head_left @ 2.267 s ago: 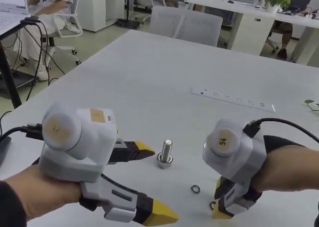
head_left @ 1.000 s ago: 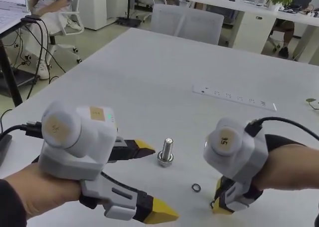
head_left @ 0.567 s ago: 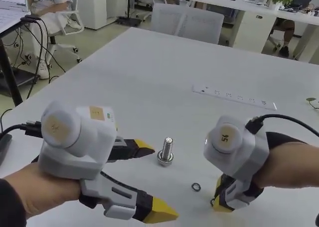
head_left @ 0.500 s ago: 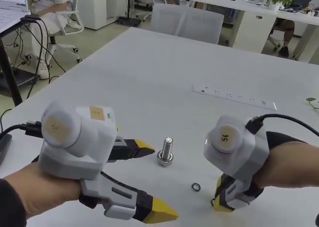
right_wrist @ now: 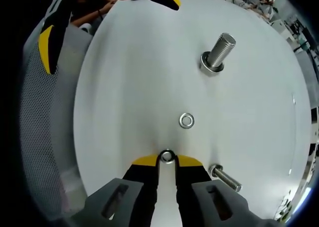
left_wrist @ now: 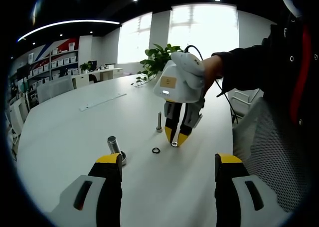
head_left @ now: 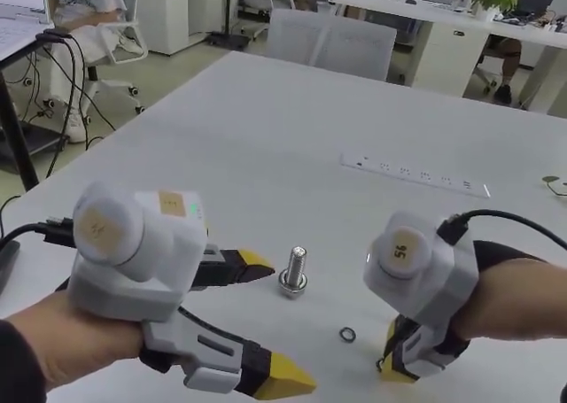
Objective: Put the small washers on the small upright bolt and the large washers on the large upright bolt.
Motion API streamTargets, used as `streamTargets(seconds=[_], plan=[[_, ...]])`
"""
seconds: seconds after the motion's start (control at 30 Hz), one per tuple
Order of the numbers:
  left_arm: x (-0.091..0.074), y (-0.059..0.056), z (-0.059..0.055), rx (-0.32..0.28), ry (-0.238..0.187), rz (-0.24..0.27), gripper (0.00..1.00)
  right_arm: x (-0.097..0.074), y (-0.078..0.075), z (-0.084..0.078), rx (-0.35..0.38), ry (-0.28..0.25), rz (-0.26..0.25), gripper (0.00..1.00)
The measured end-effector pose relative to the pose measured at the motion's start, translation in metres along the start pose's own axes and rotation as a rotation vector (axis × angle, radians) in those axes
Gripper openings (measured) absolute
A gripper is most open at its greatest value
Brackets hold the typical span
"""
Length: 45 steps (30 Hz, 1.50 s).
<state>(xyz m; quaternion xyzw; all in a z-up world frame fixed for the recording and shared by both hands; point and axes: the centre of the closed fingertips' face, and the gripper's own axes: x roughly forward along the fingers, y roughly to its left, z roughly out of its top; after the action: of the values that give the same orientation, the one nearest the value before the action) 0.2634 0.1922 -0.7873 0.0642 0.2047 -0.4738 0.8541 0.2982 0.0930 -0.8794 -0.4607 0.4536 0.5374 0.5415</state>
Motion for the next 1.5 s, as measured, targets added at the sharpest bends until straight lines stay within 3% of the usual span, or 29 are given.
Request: streamTargets(seconds=[0.63,1.03,1.5], plan=[[0.001,0.0,0.002,0.008,0.001,-0.004,0.76,0.0,0.0,-0.003,0.001,0.006,0.001,0.13],[0.002,0.001,0.003,0.009,-0.004,-0.002,0.76,-0.023,0.0,-0.007,0.022,-0.018,-0.007,0.13],[0.004,-0.001,0.002,0.01,-0.002,-0.006,0.76,-0.054,-0.009,-0.032,0.072,-0.021,-0.048,0.13]])
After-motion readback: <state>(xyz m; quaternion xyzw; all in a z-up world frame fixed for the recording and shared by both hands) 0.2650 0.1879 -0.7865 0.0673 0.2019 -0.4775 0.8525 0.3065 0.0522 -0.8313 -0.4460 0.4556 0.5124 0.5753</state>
